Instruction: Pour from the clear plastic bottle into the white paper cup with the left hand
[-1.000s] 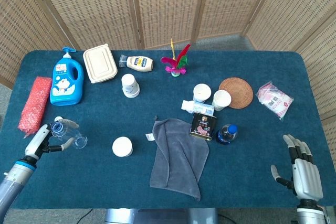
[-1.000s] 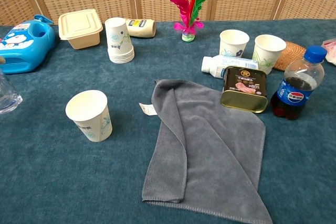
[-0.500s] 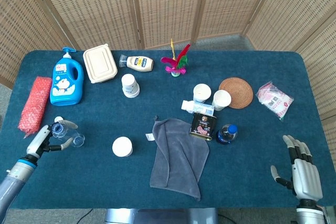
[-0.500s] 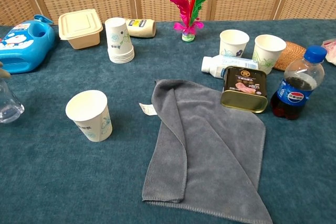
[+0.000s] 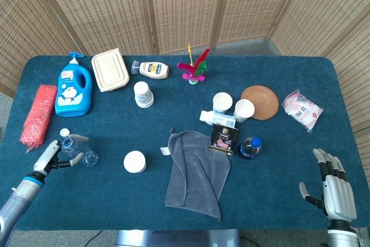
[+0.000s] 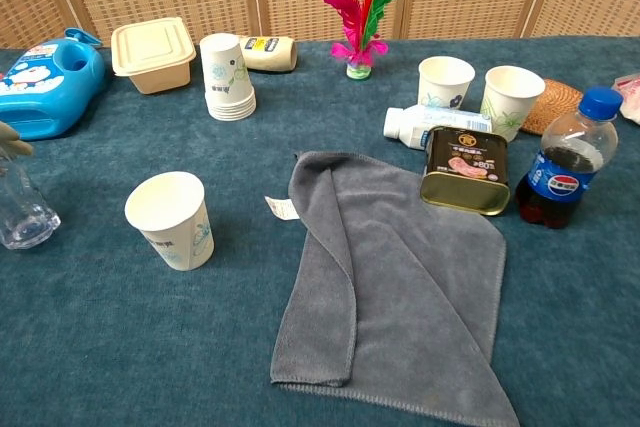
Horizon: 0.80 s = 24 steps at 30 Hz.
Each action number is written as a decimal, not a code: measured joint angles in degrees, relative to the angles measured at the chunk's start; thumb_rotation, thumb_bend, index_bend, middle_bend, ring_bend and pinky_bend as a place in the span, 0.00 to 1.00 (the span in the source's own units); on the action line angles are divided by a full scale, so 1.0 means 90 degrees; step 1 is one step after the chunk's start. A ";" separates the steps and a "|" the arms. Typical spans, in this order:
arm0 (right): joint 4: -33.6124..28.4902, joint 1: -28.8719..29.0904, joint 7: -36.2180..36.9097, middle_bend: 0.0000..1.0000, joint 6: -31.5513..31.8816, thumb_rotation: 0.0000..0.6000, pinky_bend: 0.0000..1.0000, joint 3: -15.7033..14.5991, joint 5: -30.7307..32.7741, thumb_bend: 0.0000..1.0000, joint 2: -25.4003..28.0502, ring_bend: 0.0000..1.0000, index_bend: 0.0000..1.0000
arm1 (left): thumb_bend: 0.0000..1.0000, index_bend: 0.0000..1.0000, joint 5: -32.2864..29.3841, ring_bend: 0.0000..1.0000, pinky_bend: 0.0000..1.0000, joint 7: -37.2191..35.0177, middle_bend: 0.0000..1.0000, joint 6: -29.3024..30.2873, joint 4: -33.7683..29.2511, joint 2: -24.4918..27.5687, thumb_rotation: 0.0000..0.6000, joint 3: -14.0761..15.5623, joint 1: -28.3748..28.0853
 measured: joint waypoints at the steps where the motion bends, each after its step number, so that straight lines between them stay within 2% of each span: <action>1: 0.0002 0.0001 0.0000 0.03 0.0001 1.00 0.00 0.0001 0.0000 0.39 -0.0001 0.00 0.00 | 0.42 0.29 0.0003 0.19 0.18 0.0029 0.28 0.0005 0.0002 0.0001 0.79 0.0004 0.0000; 11: 0.0005 0.0002 0.0017 0.03 0.0013 1.00 0.00 0.0001 0.0005 0.40 0.0005 0.00 0.00 | 0.42 0.30 -0.0039 0.19 0.18 0.0341 0.29 0.0058 -0.0051 -0.0021 0.79 -0.0010 -0.0011; 24: 0.0050 -0.0042 0.0098 0.03 0.0065 1.00 0.00 -0.0026 -0.0015 0.39 -0.0001 0.00 0.00 | 0.42 0.32 -0.0088 0.19 0.16 0.1621 0.29 0.0076 -0.0099 -0.0037 0.78 -0.0047 -0.0085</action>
